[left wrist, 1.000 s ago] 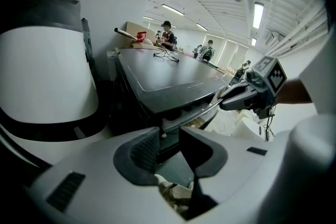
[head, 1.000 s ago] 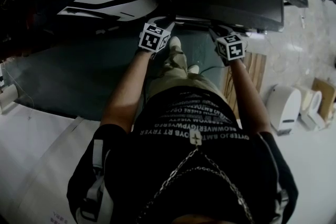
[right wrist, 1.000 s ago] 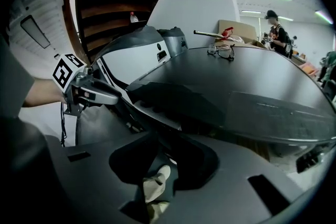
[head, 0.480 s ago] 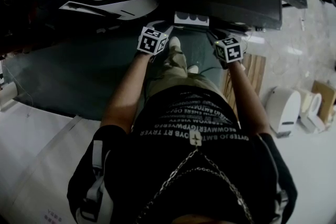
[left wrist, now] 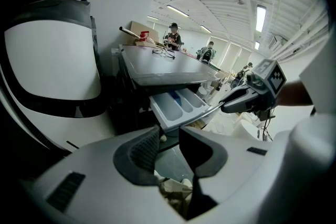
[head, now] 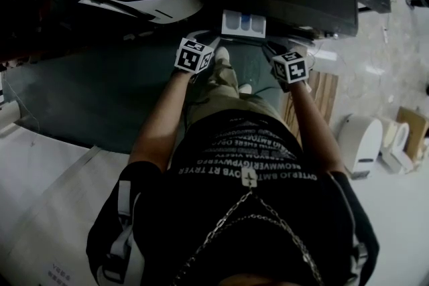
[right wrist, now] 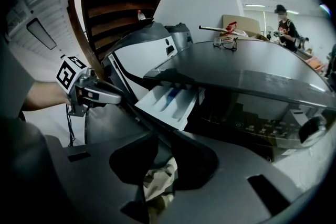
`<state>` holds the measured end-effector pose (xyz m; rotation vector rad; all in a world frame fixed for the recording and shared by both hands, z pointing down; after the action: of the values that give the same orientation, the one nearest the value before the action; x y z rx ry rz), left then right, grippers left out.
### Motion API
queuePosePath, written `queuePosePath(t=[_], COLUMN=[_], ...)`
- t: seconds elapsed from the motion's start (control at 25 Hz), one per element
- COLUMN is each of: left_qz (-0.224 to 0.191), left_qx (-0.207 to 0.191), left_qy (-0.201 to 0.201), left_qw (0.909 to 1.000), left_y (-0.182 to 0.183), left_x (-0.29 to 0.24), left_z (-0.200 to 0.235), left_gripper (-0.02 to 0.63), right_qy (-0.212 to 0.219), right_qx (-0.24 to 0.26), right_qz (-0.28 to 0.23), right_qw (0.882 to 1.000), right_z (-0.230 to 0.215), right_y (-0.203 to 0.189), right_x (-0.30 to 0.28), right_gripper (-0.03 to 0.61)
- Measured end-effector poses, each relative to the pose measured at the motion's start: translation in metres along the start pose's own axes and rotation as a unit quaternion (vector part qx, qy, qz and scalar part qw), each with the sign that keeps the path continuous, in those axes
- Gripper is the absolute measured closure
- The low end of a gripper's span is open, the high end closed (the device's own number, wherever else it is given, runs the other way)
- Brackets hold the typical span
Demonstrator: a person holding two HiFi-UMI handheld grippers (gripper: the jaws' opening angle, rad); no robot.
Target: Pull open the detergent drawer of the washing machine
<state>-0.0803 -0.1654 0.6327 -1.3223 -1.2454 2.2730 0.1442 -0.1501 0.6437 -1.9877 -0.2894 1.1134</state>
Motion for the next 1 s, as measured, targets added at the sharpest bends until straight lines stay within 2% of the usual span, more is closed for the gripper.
queuePosePath(t=[0.8,1.0], left_qz=[0.007,0.005], left_qx=[-0.004,0.000], left_qy=[0.006,0.006], left_qw=[1.0000,1.0000], left_y=[-0.034,-0.038], left_x=[0.028,0.032], left_z=[-0.030,-0.035], left_gripper=[0.497,0.497], right_qy=[0.016,0.011], right_qx=[-0.012,-0.033], right_qz=[0.004,-0.004], right_qw=[1.000,0.999], right_z=[0.022,0.026], right_y=[-0.039,-0.043], right_x=[0.024,0.029], right_gripper=[0.500,0.500])
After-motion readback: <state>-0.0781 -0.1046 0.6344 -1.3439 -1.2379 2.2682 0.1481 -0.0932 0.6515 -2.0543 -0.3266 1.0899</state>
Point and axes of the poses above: the fingertips, and each gripper's own axes: x backward along the fingers, z to its left, y out of its top, the point moved 4 cm from there along x, backward along the fingers, and after that the axes turned 14 degrees about -z, right-handed, at the moved point
